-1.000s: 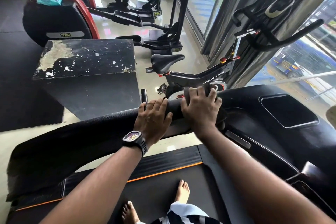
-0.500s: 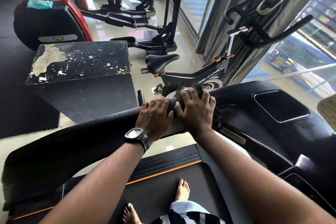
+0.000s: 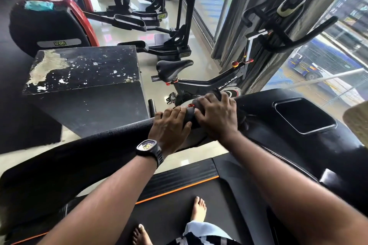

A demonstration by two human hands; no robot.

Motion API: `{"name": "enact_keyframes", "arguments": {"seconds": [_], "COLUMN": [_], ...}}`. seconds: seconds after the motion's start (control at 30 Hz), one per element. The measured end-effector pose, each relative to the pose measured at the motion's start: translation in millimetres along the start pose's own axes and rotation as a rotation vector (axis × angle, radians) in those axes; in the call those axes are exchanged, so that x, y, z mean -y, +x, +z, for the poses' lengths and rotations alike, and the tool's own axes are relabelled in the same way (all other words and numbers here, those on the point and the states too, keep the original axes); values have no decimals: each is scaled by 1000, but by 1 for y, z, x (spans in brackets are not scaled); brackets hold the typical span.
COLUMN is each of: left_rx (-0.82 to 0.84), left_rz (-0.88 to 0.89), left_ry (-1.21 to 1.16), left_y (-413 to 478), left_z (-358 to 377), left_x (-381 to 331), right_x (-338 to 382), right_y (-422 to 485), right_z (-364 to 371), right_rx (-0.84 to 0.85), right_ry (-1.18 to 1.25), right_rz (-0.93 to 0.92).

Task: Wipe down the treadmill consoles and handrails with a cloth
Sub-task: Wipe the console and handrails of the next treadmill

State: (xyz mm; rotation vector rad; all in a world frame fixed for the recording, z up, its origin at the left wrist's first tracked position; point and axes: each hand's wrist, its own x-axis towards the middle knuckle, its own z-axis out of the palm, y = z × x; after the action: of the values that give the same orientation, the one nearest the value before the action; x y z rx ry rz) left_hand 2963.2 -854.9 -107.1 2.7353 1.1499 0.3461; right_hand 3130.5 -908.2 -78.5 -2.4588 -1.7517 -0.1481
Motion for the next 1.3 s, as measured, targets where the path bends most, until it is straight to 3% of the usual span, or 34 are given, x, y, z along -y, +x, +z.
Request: {"name": "enact_keyframes", "arguments": {"seconds": [0.07, 0.13, 0.23, 0.37, 0.47, 0.53, 0.6, 0.67, 0.77, 0.87, 0.93, 1.07, 1.13, 1.2, 1.3], "left_rx": [9, 16, 24, 25, 33, 46, 46, 48, 51, 58, 67, 76, 79, 79, 79], "left_rz": [13, 18, 27, 34, 47, 50, 53, 56, 55, 65, 78, 88, 86, 91, 96], "left_ry": [-1, -7, -14, -19, -18, -18, -23, -26, -21, -21, -19, -13, -3, -2, -4], "left_y": [2, 5, 8, 12, 14, 16, 18, 19, 22, 25, 27, 30, 31, 32, 32], "left_z": [0, -1, 0, 2, 2, 1, 0, 0, 2, 4, 3, 3, 4, 5, 5], "left_x": [-1, -4, -9, -11, -12, -14, -18, -20, -21, -21, -23, -29, -29, -29, -29], "right_x": [-13, -28, -23, -1, -18, -36, -47, -38, -22, -36, -54, -54, -36, -31, -50], "right_y": [23, 33, 12, -9, 19, 34, 29, 10, -9, 18, 36, 18, 0, -3, 25], "right_z": [-9, -15, -11, -1, -11, -17, -18, -11, 0, -9, -17, -12, -4, -3, -12], "right_rx": [126, 150, 57, -8, 109, 169, 115, 37, -34, 76, 165, 56, -6, -27, 111], "right_ry": [-16, 15, -5, 3, -7, -5, 19, 9, -10, -9, -10, -19, -19, 6, -1], "right_rz": [-34, 158, 408, 165, -6, 117, 353, 443, 245, 28, 91, 454, 415, 246, 50]}}
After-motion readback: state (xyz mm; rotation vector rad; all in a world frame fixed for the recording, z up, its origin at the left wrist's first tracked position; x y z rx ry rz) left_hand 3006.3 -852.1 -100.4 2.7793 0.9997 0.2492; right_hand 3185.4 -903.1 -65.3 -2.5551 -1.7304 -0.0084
